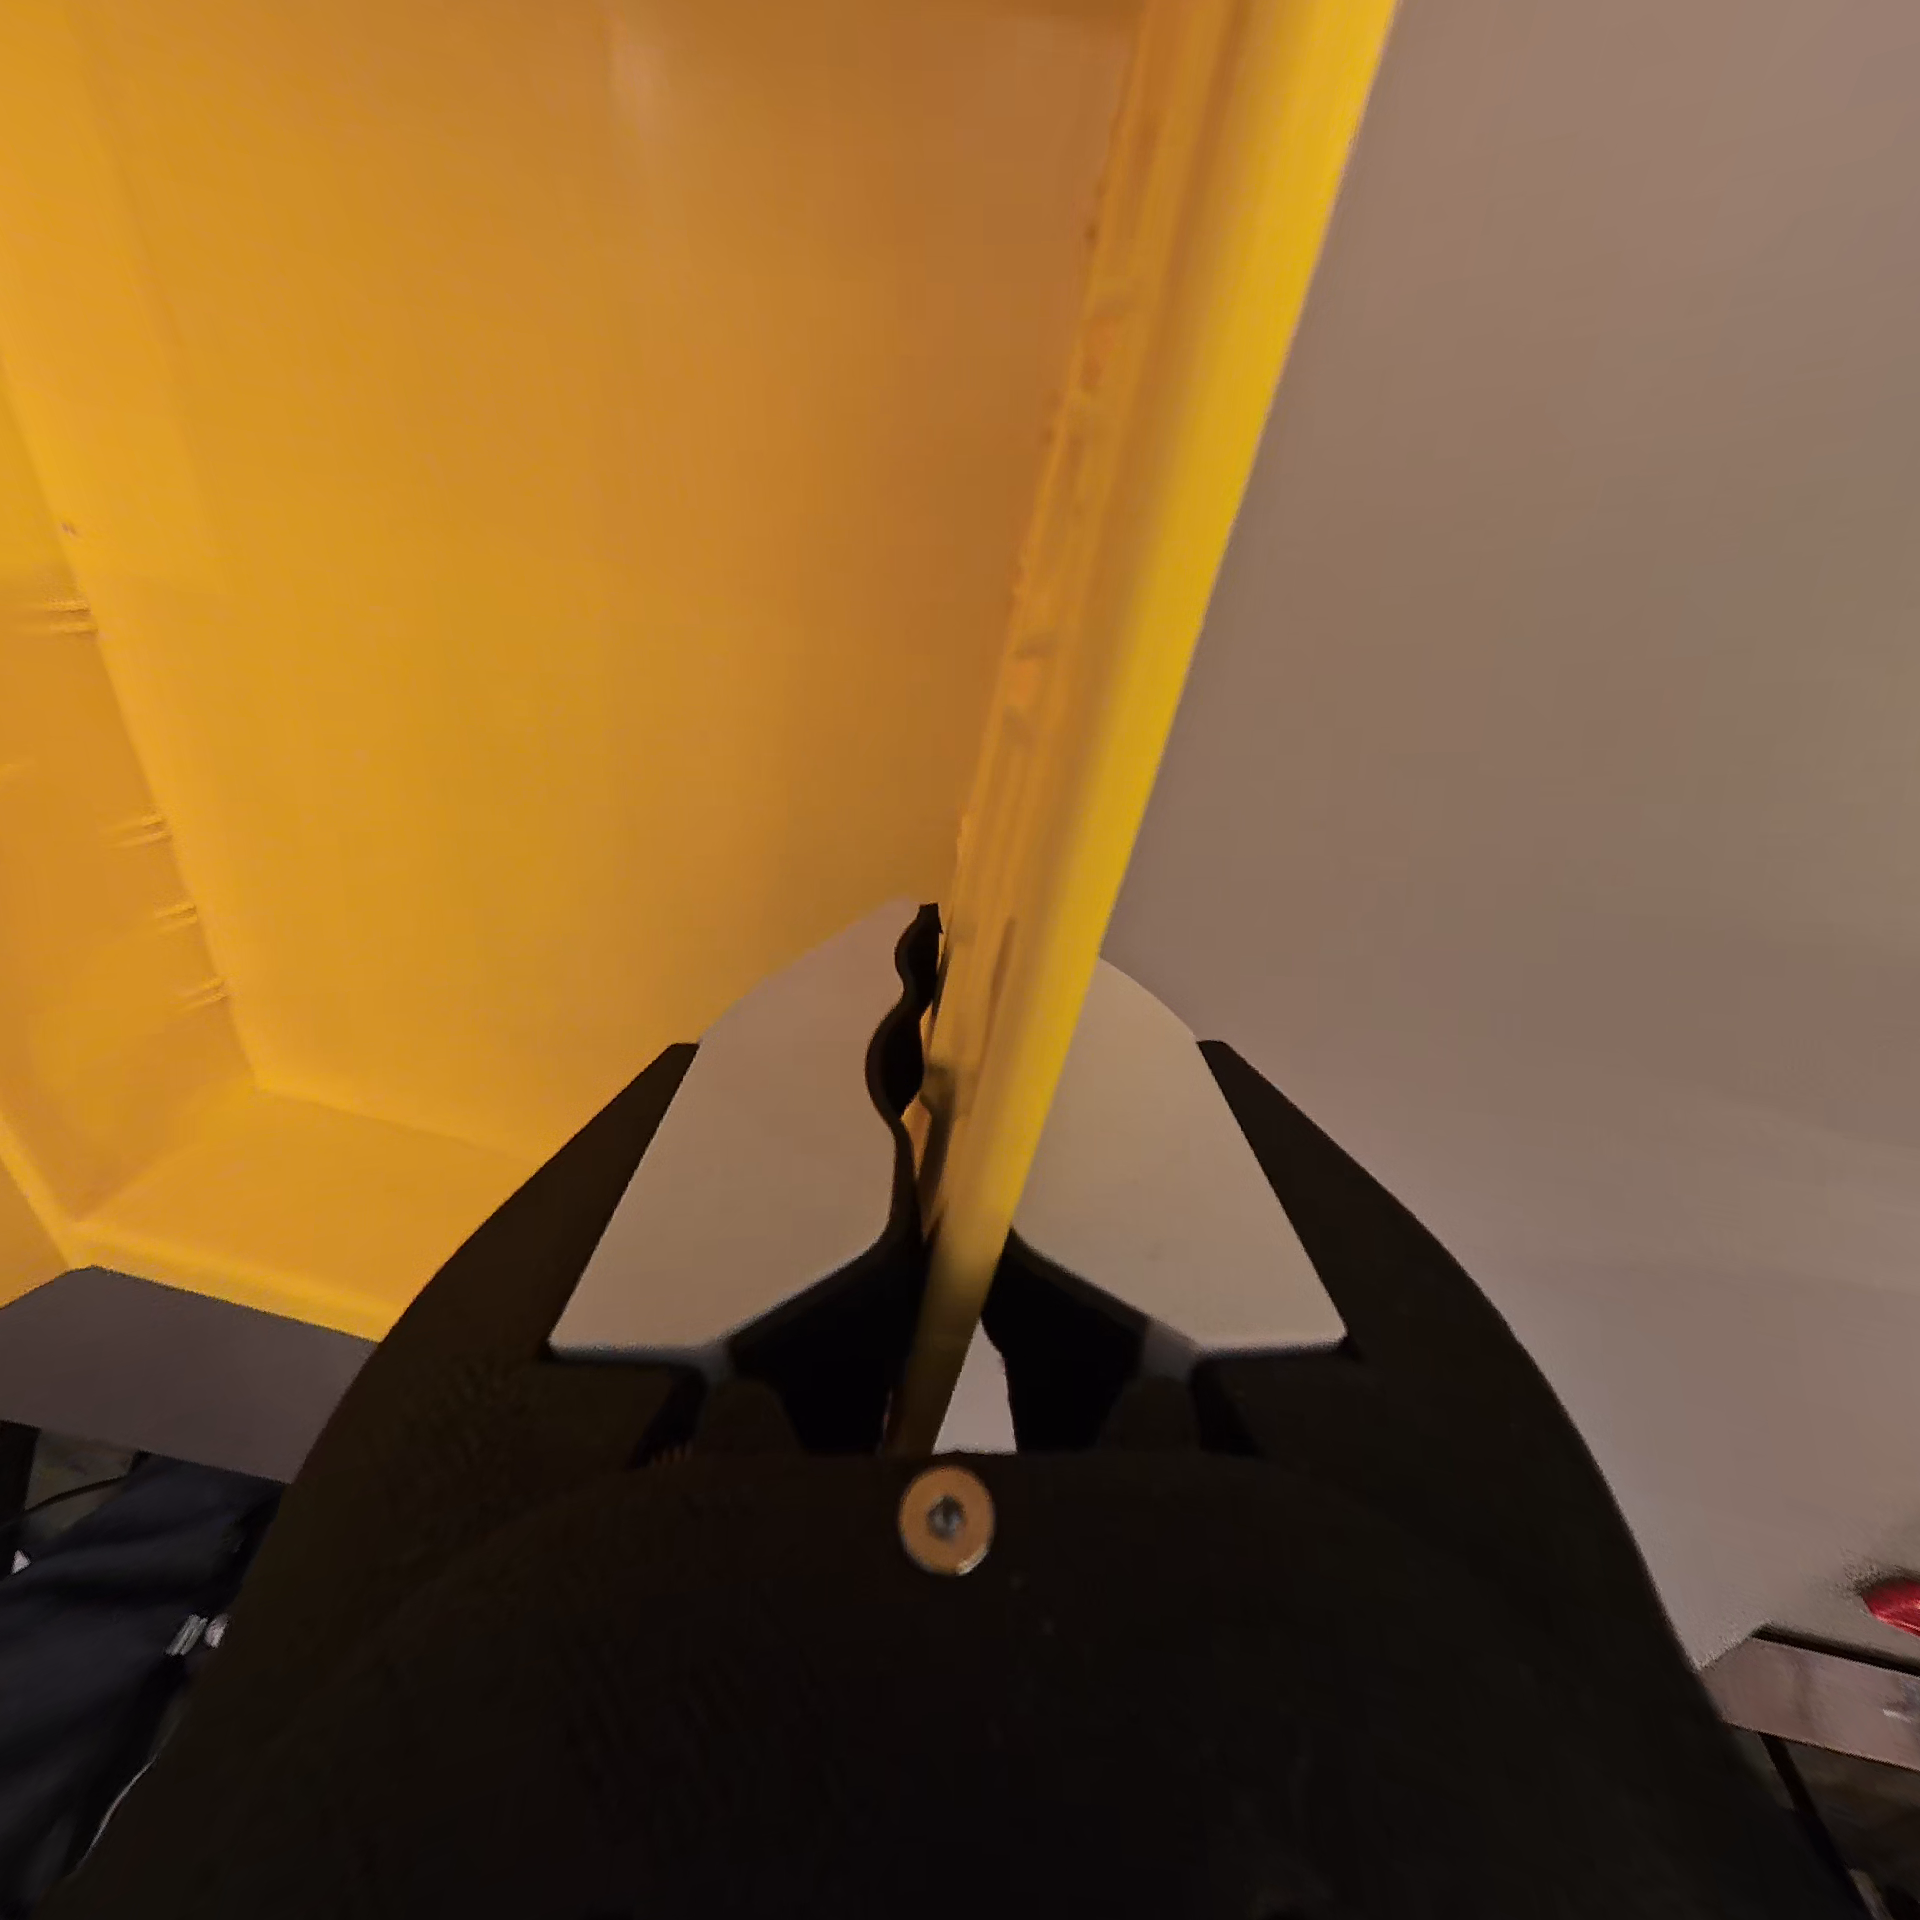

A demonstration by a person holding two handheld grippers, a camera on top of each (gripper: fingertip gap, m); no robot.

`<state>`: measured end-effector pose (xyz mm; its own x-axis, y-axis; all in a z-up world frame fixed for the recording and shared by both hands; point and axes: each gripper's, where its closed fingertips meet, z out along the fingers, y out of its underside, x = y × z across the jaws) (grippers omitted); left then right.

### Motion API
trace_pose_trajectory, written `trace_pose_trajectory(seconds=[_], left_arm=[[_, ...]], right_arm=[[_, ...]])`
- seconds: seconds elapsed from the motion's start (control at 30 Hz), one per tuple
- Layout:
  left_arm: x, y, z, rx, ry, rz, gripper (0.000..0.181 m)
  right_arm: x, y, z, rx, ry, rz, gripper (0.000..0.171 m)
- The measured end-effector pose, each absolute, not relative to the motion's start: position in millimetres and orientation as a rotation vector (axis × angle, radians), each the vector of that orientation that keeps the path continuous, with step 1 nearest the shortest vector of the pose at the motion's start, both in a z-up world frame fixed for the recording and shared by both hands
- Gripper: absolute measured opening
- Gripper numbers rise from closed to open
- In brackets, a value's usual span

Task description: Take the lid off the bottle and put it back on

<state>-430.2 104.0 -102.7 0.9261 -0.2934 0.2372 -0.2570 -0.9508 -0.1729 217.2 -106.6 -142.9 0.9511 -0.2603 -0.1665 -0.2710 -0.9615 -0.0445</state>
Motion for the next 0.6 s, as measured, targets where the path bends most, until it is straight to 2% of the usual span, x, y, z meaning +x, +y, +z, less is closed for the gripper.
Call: trace_pose_trajectory(seconds=[0.6], left_arm=[[-500, 118, -101, -2.897, 0.334, -0.399, 0.005]], right_arm=[[219, -108, -143, -3.058, 0.420, 0.246, 0.006]])
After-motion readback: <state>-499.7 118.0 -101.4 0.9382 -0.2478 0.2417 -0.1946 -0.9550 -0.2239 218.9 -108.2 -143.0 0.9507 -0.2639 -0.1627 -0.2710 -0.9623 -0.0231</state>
